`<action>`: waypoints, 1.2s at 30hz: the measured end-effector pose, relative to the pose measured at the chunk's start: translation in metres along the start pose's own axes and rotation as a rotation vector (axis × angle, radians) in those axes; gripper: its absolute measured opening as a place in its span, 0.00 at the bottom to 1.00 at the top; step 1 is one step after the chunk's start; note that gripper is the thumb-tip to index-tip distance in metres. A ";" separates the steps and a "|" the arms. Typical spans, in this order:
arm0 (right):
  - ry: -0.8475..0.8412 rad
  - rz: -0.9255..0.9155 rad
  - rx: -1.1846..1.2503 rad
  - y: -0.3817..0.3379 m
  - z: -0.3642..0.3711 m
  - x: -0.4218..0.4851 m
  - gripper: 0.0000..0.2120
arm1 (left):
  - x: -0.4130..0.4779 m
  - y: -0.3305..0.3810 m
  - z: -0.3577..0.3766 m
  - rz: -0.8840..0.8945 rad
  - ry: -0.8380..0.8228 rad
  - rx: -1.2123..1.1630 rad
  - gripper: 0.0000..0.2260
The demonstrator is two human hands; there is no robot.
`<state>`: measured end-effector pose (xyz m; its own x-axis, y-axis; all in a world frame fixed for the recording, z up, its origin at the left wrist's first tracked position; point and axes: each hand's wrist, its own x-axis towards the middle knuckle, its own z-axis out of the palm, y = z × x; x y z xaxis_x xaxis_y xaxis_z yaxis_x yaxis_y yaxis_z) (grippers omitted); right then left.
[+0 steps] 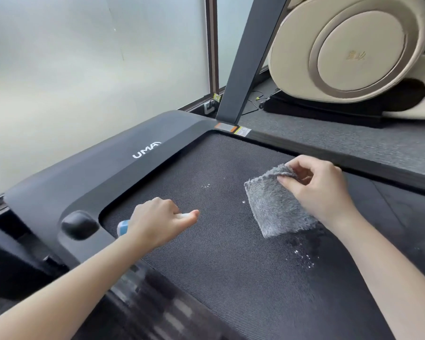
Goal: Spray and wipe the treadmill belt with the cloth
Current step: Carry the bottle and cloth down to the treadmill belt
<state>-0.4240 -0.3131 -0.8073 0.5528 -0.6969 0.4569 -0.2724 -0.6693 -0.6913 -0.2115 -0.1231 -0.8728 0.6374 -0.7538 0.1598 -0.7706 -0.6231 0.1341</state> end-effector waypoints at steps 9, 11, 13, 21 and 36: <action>-0.051 -0.034 0.010 -0.015 0.024 -0.017 0.04 | -0.038 -0.030 -0.004 0.016 0.084 -0.008 0.33; -0.087 -0.073 0.033 -0.019 0.032 -0.017 0.04 | -0.040 -0.034 -0.007 0.011 0.118 -0.061 0.34; -0.158 -0.131 0.061 -0.026 0.045 -0.016 0.03 | -0.040 -0.039 -0.013 0.000 0.167 -0.122 0.34; -0.473 -0.281 0.170 -0.071 0.151 0.016 0.01 | -0.027 -0.061 -0.036 -0.135 0.286 -0.220 0.33; -0.616 -0.534 -0.291 -0.041 0.284 0.028 0.26 | -0.007 -0.098 -0.025 -0.302 0.292 -0.145 0.34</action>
<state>-0.1739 -0.2318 -0.9256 0.9695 -0.0631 0.2370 0.0011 -0.9652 -0.2614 -0.1403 -0.0511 -0.8631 0.8236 -0.4388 0.3593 -0.5547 -0.7551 0.3494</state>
